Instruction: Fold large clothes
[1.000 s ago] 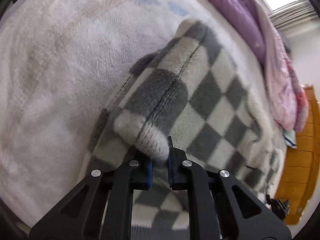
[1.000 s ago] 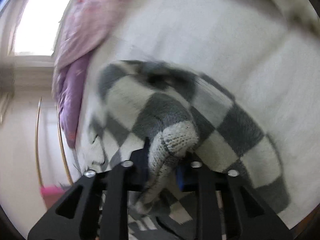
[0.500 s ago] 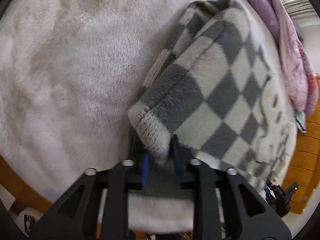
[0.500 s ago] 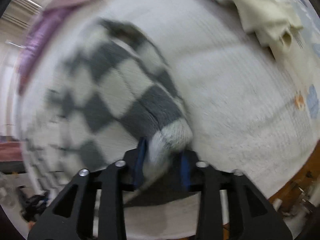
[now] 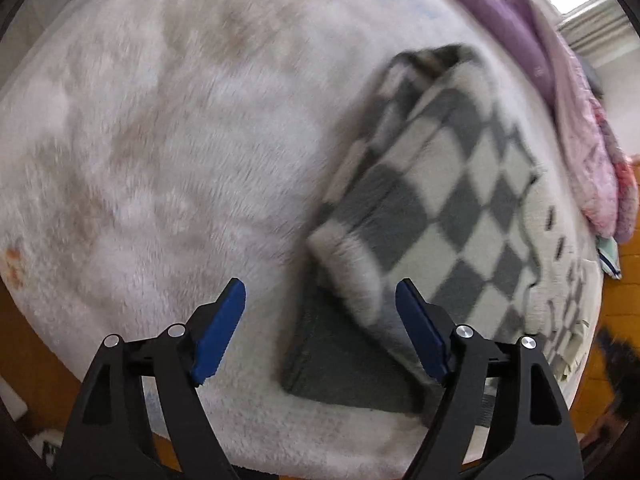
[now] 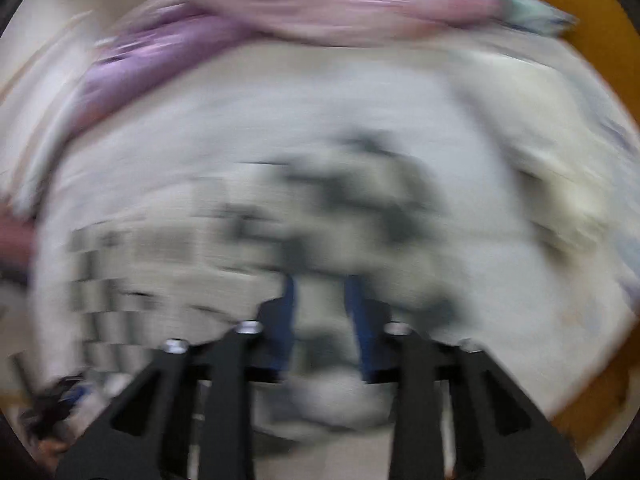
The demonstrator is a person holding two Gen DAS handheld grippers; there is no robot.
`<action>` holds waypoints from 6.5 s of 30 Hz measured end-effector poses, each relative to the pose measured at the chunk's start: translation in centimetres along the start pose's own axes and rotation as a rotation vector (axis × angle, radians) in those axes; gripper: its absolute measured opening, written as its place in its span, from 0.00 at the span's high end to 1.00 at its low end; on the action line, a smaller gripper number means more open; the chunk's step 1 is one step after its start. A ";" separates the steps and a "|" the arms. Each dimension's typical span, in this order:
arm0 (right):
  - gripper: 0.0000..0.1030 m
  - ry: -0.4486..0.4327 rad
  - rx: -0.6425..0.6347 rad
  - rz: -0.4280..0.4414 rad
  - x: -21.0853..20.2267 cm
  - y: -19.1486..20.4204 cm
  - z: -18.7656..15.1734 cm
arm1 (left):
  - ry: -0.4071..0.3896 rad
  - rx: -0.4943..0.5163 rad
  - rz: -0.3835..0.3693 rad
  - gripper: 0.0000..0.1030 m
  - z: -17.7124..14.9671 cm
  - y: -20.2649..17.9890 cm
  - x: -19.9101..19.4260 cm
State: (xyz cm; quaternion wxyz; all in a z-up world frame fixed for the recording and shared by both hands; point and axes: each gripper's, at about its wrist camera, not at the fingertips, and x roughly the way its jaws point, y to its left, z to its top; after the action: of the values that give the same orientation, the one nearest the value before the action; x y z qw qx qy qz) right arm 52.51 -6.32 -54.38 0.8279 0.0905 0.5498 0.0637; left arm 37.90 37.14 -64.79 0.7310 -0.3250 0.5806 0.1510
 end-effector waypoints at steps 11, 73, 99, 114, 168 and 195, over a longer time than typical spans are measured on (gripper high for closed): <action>0.99 0.125 -0.178 0.075 16.3 10.8 5.6 | 0.025 -0.092 -0.052 0.22 -1.0 1.8 1.7; 0.81 0.129 -0.560 0.425 10.8 25.6 -10.7 | 0.106 -0.168 -0.370 0.79 -1.0 -4.8 -5.8; 0.84 -0.006 0.852 0.545 4.7 -16.4 -11.3 | -0.005 0.494 -0.125 0.25 -12.4 -30.3 0.5; 0.37 0.105 0.581 0.277 3.9 -21.5 -7.6 | 0.092 0.501 -0.068 0.14 -13.5 -31.0 5.2; 0.66 0.010 0.560 0.597 0.6 -14.1 2.5 | 0.194 0.509 -0.364 0.75 -9.8 -31.3 -5.9; 0.67 -0.219 0.393 0.607 -17.1 -34.6 17.7 | -0.043 0.746 -0.561 0.75 -22.1 -60.5 -16.6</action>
State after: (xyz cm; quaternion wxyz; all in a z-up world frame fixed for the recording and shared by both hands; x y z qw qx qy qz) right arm 62.41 -45.02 -39.95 0.7920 0.4127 0.4081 0.1892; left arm 52.81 -19.59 -33.48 0.8226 -0.1810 0.4695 -0.2649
